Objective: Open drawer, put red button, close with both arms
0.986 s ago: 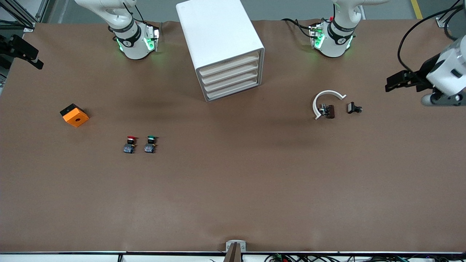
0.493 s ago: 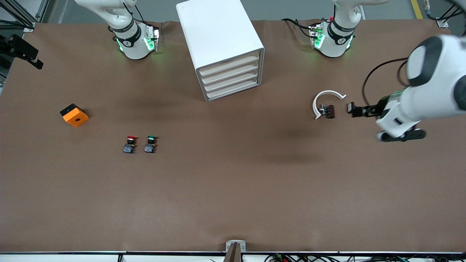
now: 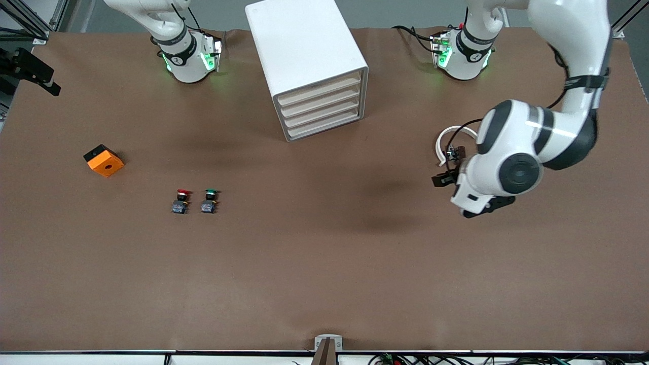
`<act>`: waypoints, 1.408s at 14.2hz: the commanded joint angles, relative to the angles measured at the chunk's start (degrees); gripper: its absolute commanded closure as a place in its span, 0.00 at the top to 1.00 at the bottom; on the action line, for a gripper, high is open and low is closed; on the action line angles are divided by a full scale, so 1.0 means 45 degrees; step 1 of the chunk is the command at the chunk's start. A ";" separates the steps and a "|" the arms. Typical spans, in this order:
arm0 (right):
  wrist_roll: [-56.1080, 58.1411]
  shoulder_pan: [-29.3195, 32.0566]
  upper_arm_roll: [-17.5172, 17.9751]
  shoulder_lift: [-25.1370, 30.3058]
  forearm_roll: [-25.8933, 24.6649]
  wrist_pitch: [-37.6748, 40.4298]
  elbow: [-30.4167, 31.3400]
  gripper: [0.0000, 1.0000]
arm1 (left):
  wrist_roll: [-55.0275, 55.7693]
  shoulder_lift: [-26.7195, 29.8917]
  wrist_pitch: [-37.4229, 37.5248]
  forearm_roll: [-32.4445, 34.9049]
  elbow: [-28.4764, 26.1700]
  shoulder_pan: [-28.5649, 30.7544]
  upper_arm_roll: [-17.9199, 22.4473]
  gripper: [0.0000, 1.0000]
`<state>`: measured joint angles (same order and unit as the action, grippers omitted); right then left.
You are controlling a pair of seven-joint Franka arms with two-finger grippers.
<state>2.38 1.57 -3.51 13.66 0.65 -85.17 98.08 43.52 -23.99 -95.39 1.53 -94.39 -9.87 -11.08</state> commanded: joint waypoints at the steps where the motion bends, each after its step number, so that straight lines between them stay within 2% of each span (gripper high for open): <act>1: -0.0021 -0.0057 -0.0001 0.0071 -0.0126 0.0040 -0.0058 1.00 | 0.2272 -0.0664 0.0066 0.0325 0.0408 -0.0577 -0.0018 1.00; 4: -0.0001 -0.0057 -0.0001 -0.0026 -0.0126 -0.0038 -0.0116 1.00 | 0.5883 -0.1425 0.0552 -0.0297 0.1187 -0.1164 -0.0194 1.00; 7: -0.0021 0.0060 -0.0078 -0.0183 -0.0029 -0.0038 -0.0214 1.00 | 0.8877 -0.2401 0.1936 -0.1217 0.2048 -0.1185 -0.1012 1.00; 10: -0.0020 -0.0037 -0.0021 -0.0652 -0.0145 0.0098 -0.0389 1.00 | 1.0053 -0.3281 0.3090 -0.3243 0.2147 -0.1185 -0.1308 1.00; 14: -0.0001 -0.0057 -0.0001 -0.0866 -0.0165 0.0021 -0.0390 1.00 | 1.2977 -0.4023 0.3132 -0.5939 0.2283 -0.1185 -0.1327 1.00; 20: 0.0097 -0.0135 -0.0001 -0.2896 -0.0184 -0.0487 -0.1052 1.00 | 1.6615 -0.5136 0.3483 -0.8462 0.2459 -0.1262 -0.1327 1.00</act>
<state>2.40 1.32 -3.47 4.76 0.65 -87.85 97.40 114.44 -44.80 -81.47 -33.76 -85.20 -15.39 -16.85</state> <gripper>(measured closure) 0.000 0.000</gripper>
